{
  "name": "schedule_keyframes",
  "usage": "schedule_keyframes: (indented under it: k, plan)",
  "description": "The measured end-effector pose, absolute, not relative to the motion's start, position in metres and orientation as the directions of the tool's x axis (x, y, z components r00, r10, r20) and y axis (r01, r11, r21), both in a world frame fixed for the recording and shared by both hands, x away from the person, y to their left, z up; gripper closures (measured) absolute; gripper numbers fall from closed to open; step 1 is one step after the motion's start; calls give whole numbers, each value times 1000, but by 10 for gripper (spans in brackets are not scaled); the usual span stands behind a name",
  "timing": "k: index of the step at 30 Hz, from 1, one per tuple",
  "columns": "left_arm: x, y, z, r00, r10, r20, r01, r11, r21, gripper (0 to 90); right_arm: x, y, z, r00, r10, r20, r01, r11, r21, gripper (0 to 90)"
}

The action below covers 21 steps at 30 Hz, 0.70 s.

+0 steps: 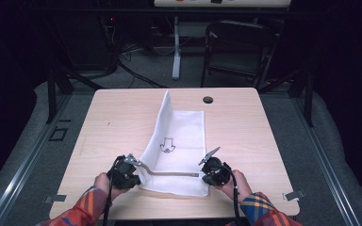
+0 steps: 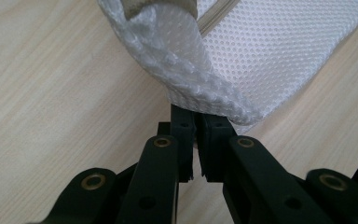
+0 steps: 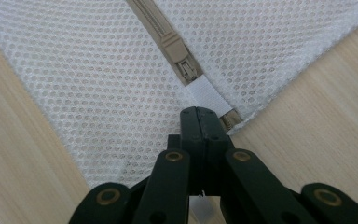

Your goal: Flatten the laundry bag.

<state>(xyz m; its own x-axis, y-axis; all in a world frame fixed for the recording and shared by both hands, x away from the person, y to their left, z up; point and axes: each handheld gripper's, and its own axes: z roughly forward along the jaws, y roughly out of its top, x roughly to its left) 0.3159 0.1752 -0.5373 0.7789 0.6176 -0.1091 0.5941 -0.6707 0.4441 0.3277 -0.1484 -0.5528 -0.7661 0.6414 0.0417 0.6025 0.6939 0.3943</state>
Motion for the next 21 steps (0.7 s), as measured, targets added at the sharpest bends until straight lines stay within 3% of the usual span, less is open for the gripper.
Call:
schedule_keyframes:
  k: [21]
  plan:
    - [316,168,-541,779,598,-186,610,-657,442,854,334,-161,-551,-756,654,17,613,698,370,900]
